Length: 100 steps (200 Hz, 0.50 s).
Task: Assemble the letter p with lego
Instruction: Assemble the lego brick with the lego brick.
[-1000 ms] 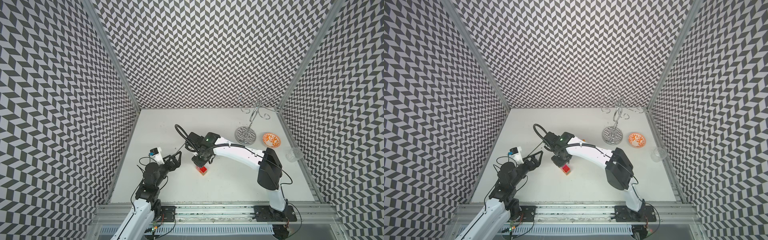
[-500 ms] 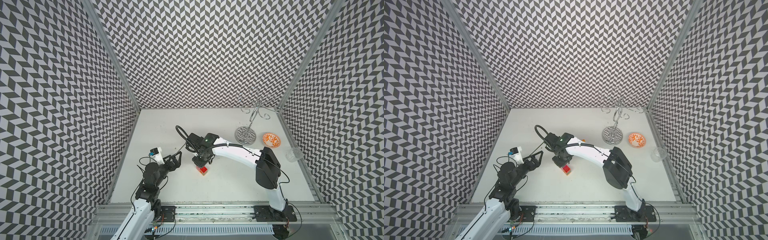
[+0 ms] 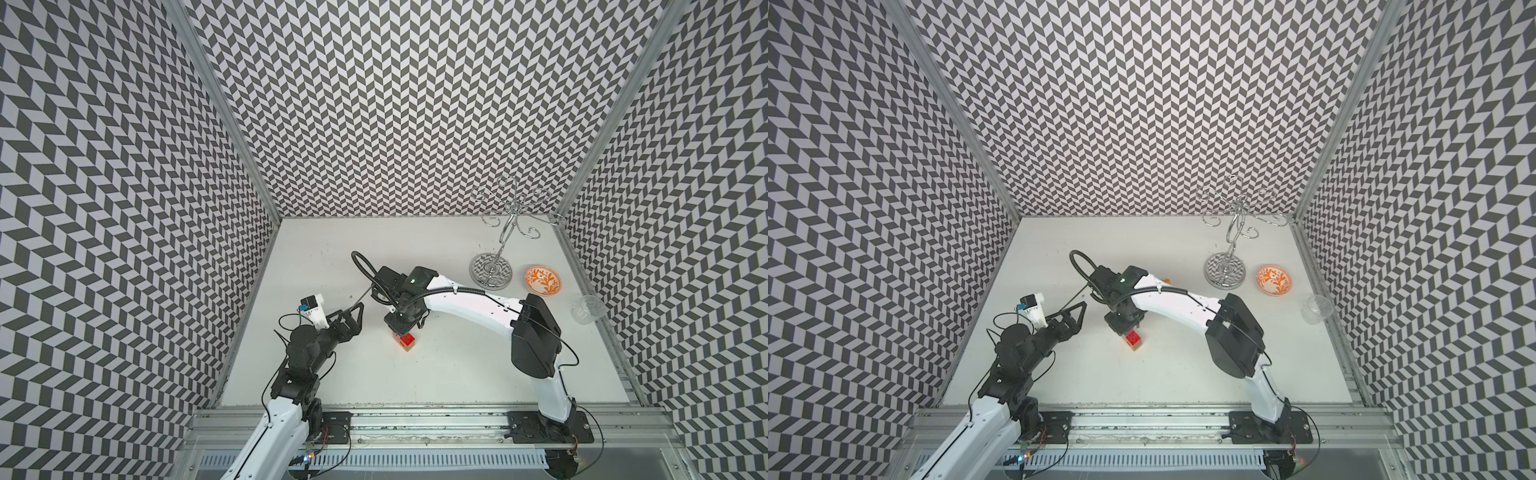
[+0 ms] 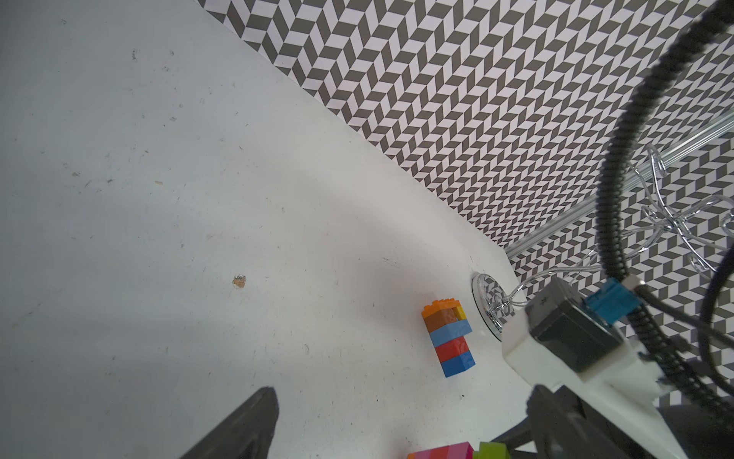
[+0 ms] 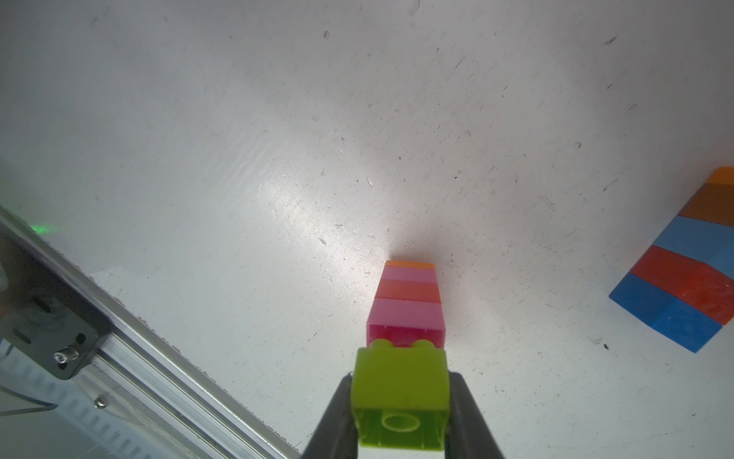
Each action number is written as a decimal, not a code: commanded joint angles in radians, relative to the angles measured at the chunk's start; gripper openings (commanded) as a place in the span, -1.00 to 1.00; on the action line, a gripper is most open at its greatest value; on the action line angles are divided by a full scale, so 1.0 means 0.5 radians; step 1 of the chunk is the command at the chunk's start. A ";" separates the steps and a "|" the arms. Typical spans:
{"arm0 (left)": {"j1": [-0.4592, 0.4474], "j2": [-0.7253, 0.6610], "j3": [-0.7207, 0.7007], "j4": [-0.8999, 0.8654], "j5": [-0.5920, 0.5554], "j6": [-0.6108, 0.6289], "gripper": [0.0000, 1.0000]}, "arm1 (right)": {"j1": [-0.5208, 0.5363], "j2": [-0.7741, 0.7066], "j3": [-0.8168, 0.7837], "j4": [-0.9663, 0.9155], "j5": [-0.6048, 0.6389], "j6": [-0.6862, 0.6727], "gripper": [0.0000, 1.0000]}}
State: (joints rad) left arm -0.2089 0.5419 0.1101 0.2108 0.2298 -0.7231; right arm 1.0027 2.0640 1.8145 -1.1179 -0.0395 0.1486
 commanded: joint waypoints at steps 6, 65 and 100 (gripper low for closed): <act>0.010 0.011 -0.018 0.065 0.027 0.017 1.00 | -0.002 0.003 -0.007 0.078 0.044 0.043 -0.27; 0.011 0.015 -0.021 0.070 0.028 0.017 1.00 | 0.000 -0.066 -0.020 0.174 0.051 0.053 -0.01; 0.013 0.019 -0.021 0.075 0.033 0.017 1.00 | 0.000 -0.100 -0.092 0.210 0.049 0.067 -0.01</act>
State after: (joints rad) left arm -0.2089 0.5499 0.1097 0.2237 0.2333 -0.7231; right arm 1.0027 2.0602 1.7943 -1.0447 -0.0254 0.1696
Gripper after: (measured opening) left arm 0.998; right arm 0.496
